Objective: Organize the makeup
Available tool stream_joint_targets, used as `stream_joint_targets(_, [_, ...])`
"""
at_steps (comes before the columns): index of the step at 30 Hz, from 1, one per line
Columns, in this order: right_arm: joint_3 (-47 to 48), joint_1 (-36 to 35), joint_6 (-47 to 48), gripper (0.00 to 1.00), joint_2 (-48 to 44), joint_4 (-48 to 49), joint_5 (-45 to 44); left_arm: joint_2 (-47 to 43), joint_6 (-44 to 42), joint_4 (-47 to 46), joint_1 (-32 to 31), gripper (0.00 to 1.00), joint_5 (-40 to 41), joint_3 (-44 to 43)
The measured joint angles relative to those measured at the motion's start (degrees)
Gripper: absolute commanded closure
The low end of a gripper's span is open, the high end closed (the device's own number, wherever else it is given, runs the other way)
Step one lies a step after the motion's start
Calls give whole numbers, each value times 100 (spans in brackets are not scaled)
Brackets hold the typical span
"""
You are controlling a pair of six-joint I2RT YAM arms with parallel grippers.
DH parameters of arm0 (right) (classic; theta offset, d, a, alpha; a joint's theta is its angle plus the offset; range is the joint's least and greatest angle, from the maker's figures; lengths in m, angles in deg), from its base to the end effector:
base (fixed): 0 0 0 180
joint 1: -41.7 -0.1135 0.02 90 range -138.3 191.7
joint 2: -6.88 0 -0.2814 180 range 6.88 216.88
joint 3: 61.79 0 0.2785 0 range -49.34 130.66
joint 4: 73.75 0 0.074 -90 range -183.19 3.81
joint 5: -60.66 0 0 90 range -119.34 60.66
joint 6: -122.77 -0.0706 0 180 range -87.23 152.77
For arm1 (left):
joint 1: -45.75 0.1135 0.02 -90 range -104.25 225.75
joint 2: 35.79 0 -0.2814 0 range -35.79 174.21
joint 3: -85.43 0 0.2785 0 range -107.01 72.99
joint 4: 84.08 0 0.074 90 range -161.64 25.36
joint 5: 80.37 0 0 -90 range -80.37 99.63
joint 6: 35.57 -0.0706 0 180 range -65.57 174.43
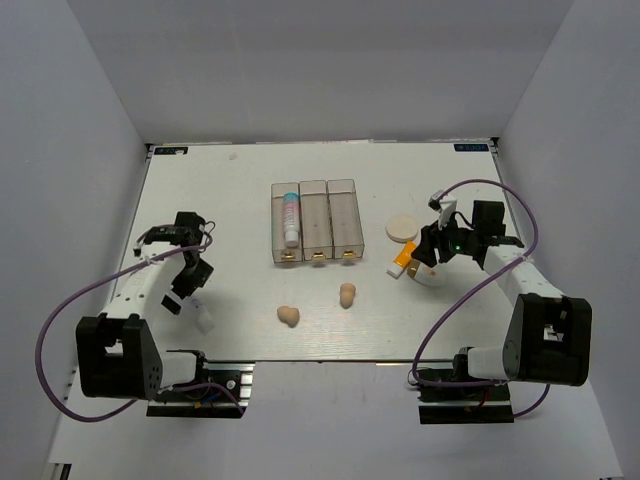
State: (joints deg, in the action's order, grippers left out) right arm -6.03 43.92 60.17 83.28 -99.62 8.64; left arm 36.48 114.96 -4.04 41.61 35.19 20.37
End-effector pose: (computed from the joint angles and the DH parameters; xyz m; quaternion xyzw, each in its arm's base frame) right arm 0.3051 0.0317 0.1948 -0.3091 0.8309 0.2027 0.4159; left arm 0.2188 0.0147 0.2090 -0.4653 0.8568 0.1743 0.1381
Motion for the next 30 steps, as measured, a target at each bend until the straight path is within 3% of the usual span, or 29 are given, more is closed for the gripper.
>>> stream_joint_targets(7, [-59, 0, 4, 37, -7, -11, -4, 490, -223, -638, 435, 3, -28, 619])
stream_joint_targets(10, [-59, 0, 9, 37, -9, -13, -4, 793, -358, -1091, 525, 12, -160, 839])
stream_joint_targets(11, [-59, 0, 9, 37, -9, -15, -4, 881, -417, -1209, 540, 15, -214, 859])
stream_joint_targets(18, [-59, 0, 31, 36, -9, -76, 4, 1095, -793, -1878, 581, 66, -461, 833])
stream_joint_targets(23, [-55, 0, 114, 39, -9, -229, 15, 800, -1204, -2382, 540, 84, -992, 881])
stream_joint_targets(26, [-13, 0, 173, 46, -9, -354, 24, 315, -1628, -2896, 472, 84, -1762, 881])
stream_joint_targets(29, [85, 0, 197, 68, -2, -466, 68, -70, -1956, -3501, 413, 86, -2612, 807])
stream_joint_targets(30, [144, 0, 212, 80, 15, -505, 98, -74, -2037, -3672, 393, 86, -2927, 713])
